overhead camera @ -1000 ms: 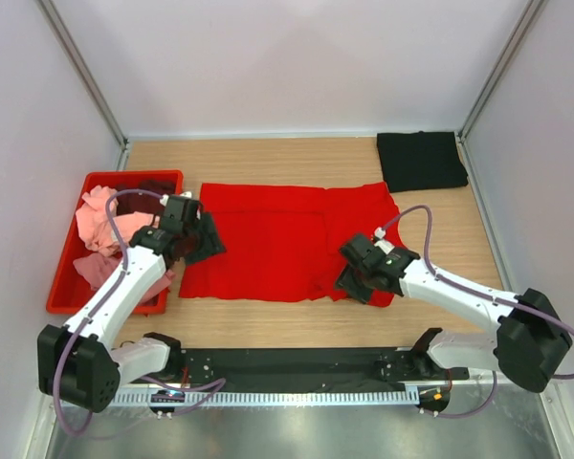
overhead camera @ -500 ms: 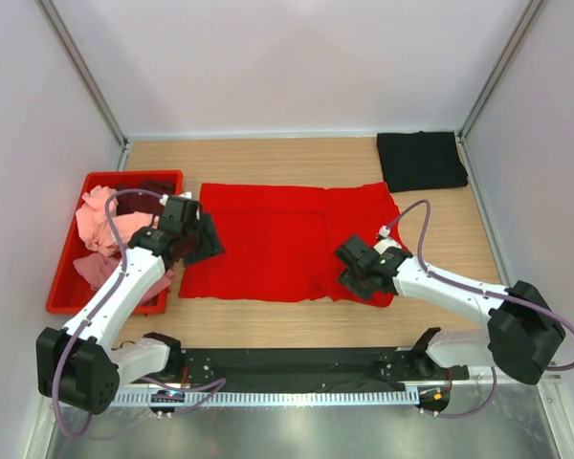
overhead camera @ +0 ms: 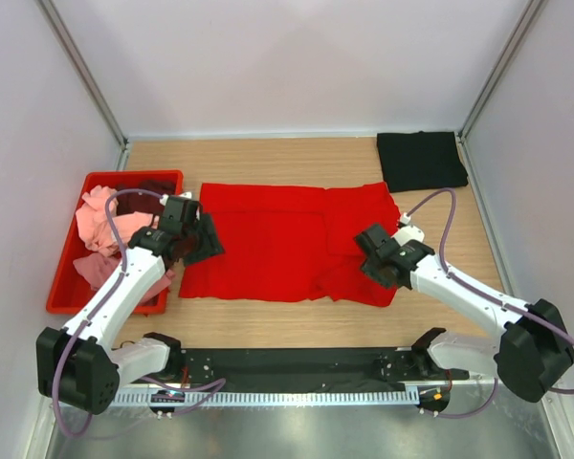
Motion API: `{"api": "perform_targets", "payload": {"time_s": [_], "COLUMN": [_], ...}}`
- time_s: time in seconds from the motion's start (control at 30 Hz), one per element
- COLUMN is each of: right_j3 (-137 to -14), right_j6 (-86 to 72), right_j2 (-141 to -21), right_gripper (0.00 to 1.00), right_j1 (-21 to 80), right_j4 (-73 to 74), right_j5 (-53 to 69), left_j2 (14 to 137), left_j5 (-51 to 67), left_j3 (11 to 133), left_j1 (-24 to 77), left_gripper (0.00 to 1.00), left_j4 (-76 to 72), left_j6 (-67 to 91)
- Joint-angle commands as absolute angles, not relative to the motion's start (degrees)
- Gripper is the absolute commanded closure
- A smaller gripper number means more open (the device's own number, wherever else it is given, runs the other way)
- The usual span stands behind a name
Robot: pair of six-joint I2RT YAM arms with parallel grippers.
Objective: Fold and stack the t-shirts
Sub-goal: Fold the tshirt
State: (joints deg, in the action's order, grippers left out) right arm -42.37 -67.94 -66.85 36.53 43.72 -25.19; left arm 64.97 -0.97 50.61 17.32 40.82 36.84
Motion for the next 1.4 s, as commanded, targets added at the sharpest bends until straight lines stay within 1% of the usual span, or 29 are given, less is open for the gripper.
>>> {"api": "perform_targets", "payload": {"time_s": [0.0, 0.1, 0.33, 0.4, 0.5, 0.6, 0.7, 0.73, 0.8, 0.83, 0.87, 0.97, 1.1, 1.27, 1.37], "right_j3": [-43.6, -42.9, -39.7, -38.9, -38.6, -38.3, -38.5, -38.6, -39.1, -39.4, -39.5, -40.3, -40.5, -41.0, -41.3], "right_j6": [-63.6, -61.3, -56.5, -55.8, -55.8, -55.8, -56.0, -55.9, -55.8, -55.8, -55.9, -56.4, -57.0, -54.7, -53.4], "right_j2": [-65.6, -65.2, -64.1, -63.8, -64.3, -64.3, -63.8, -63.6, -62.8, -62.4, -62.1, -61.4, -61.9, -63.8, -64.6], "right_gripper": [0.58, 0.57, 0.57, 0.57, 0.59, 0.62, 0.73, 0.81, 0.91, 0.99, 0.99, 0.99, 0.99, 0.99, 0.99], "right_j1": [35.3, 33.8, 33.0, 33.0, 33.0, 33.0, 33.0, 33.0, 33.0, 33.0, 33.0, 32.8, 31.7, 27.5, 24.4], "right_j4": [43.2, 42.8, 34.6, 33.5, 33.1, 33.3, 34.6, 35.5, 36.5, 37.5, 38.1, 39.5, 39.9, 40.5, 42.3], "right_j5": [-28.4, -28.4, -24.6, -23.5, -23.1, -23.1, -23.8, -24.1, -24.9, -26.3, -26.9, -28.0, -28.2, -26.1, -25.8], "left_j2": [63.6, 63.7, 63.9, 64.1, 64.2, 64.1, 63.8, 63.9, 63.6, 63.2, 63.0, 62.2, 61.7, 60.5, 60.8], "left_j5": [-0.7, -0.6, -0.4, 1.4, 1.6, 1.6, 0.4, 0.0, -3.9, -5.1, -8.1, -11.1, -15.1, -15.7, -20.4], "left_j3": [51.2, 51.1, 49.7, 49.6, 49.2, 49.0, 49.0, 49.0, 49.0, 48.9, 48.8, 48.7, 49.0, 48.4, 48.3], "left_j1": [17.1, 17.1, 17.1, 17.1, 17.1, 17.1, 17.1, 17.1, 17.1, 17.1, 17.1, 17.1, 17.1, 17.1, 17.1], "left_gripper": [0.43, 0.43, 0.43, 0.43, 0.43, 0.43, 0.44, 0.43, 0.43, 0.41, 0.40, 0.39, 0.47, 0.47, 0.48], "left_j4": [40.7, 40.7, 40.0, 40.0, 39.9, 40.0, 41.5, 42.0, 43.9, 44.6, 45.2, 48.0, 50.9, 52.3, 56.1], "left_j6": [35.9, 35.9, 36.6, 36.7, 36.9, 37.3, 38.8, 39.8, 40.8, 42.5, 43.5, 48.1, 54.7, 59.1, 64.8]}}
